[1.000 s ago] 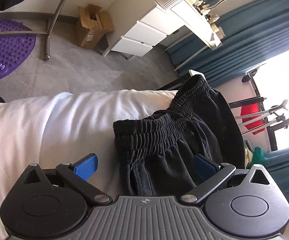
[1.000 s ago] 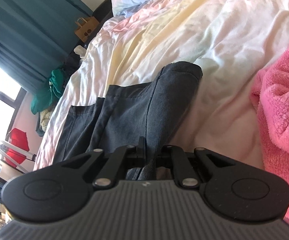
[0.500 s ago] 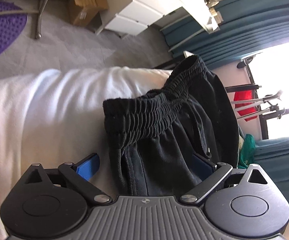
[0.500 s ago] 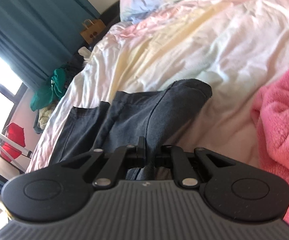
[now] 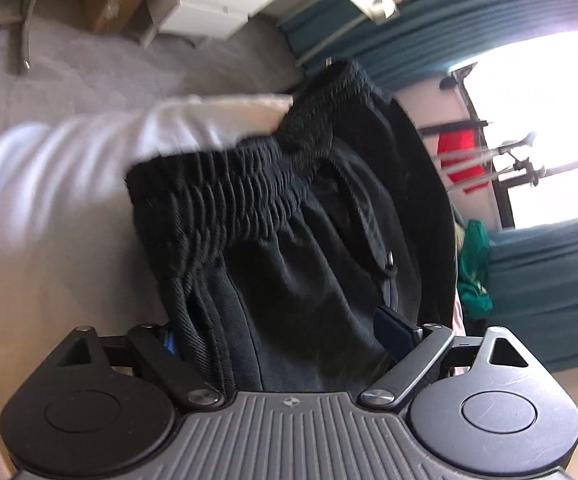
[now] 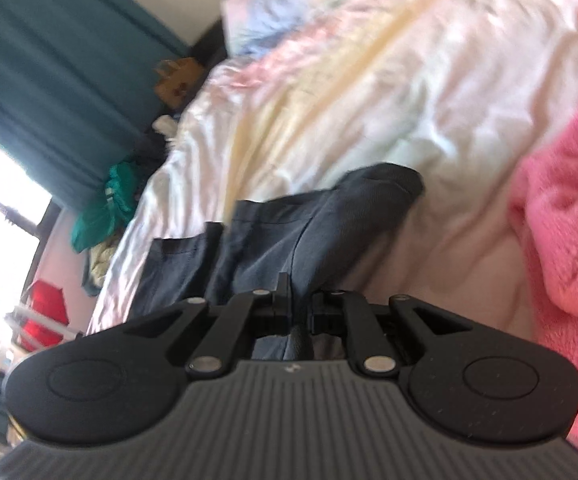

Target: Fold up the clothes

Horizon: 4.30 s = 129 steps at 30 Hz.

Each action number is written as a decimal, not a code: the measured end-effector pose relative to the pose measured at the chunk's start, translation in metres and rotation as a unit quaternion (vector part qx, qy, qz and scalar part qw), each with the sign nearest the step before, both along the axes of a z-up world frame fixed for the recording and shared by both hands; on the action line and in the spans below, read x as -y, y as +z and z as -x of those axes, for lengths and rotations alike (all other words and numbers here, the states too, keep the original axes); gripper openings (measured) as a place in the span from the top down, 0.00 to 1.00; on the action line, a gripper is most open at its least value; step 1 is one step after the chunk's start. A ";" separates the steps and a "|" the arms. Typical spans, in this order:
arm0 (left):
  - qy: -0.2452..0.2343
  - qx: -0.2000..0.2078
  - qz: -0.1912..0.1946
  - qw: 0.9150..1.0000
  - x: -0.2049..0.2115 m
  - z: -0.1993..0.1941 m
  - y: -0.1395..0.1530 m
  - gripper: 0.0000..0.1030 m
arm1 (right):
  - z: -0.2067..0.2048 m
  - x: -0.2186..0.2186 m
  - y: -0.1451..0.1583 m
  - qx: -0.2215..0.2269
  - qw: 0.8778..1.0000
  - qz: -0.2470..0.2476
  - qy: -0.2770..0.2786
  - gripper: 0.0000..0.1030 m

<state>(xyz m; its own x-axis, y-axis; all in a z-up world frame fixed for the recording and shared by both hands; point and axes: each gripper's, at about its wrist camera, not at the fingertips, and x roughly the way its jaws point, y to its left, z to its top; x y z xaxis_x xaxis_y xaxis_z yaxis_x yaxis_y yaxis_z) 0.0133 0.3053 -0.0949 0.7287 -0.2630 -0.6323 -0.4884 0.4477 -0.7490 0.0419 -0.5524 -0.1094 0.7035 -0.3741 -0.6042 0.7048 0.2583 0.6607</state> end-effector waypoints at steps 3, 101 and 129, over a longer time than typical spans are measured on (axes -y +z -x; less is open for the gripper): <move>-0.020 -0.010 0.030 0.999 0.002 -0.010 -0.013 0.28 | -0.002 0.001 -0.004 -0.003 1.000 -0.008 -0.005 0.90; 0.040 0.136 -0.064 0.988 0.047 -0.168 0.028 0.15 | -0.162 -0.005 -0.036 0.160 0.976 -0.034 0.142 0.23; 0.144 0.121 -0.020 0.982 0.008 -0.265 -0.035 0.77 | -0.266 -0.135 -0.054 0.144 0.903 -0.225 0.336 0.23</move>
<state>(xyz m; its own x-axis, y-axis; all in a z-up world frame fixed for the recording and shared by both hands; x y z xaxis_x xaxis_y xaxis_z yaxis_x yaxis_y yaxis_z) 0.2785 0.2974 -0.1303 0.8996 -0.0036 -0.4366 -0.4081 0.3484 -0.8438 0.3075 -0.4172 -0.1635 0.8326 0.4331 -0.3452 0.2713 0.2244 0.9360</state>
